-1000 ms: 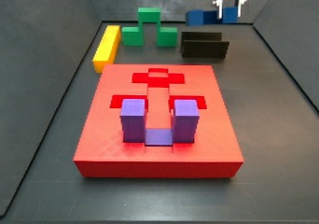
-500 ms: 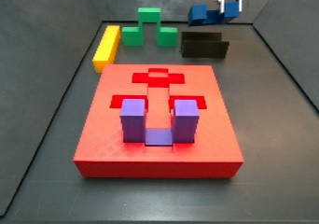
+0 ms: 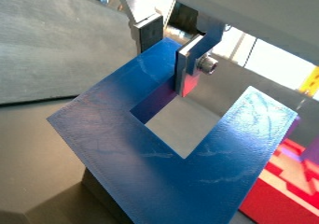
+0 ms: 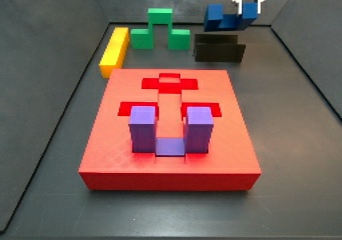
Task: Pick up the blue object. Move up. Place the blue object on the fixture. Regrasp the blue object. Move to above the board. Insert the blue object.
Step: Place the blue object on the fixture.
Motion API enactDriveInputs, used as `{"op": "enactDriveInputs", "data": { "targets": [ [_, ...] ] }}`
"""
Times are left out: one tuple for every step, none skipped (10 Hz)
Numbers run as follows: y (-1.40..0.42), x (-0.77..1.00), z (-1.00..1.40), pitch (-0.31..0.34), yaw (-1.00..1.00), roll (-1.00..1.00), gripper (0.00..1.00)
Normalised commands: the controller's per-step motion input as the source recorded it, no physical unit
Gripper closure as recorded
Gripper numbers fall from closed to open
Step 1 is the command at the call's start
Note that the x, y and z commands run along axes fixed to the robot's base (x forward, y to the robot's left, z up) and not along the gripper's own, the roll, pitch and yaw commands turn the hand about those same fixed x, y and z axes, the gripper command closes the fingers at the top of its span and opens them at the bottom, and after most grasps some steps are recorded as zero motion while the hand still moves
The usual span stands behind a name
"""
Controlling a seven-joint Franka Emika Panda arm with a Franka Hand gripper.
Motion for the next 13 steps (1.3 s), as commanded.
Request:
{"op": "enactDriveInputs", "data": {
  "targets": [
    [0.19, -0.04, -0.12, 0.003, 0.00, -0.64, 1.00],
    [0.13, 0.00, 0.00, 0.000, 0.00, -0.53, 1.00],
    [0.00, 0.00, 0.00, 0.000, -0.02, -0.21, 1.00],
    [0.00, 0.00, -0.05, 0.000, -0.11, 0.00, 1.00],
    [0.00, 0.00, -0.13, 0.000, -0.09, 0.00, 1.00],
    [0.00, 0.00, -0.18, 0.000, -0.11, 0.09, 1.00],
    [0.00, 0.01, -0.20, 0.000, -0.12, 0.33, 1.00],
    [0.00, 0.04, -0.23, 0.017, -0.09, 0.36, 1.00],
    [0.00, 0.01, -0.27, 0.046, -0.04, 0.24, 1.00],
    [0.00, 0.04, -0.25, 0.071, 0.00, 0.06, 1.00],
    [0.00, 0.08, -0.24, 0.040, 0.00, 0.04, 1.00],
    [0.00, 0.08, -0.24, 0.029, 0.00, 0.05, 1.00],
    [0.03, 0.12, -0.15, 0.054, 0.00, 0.04, 1.00]
  ]
}}
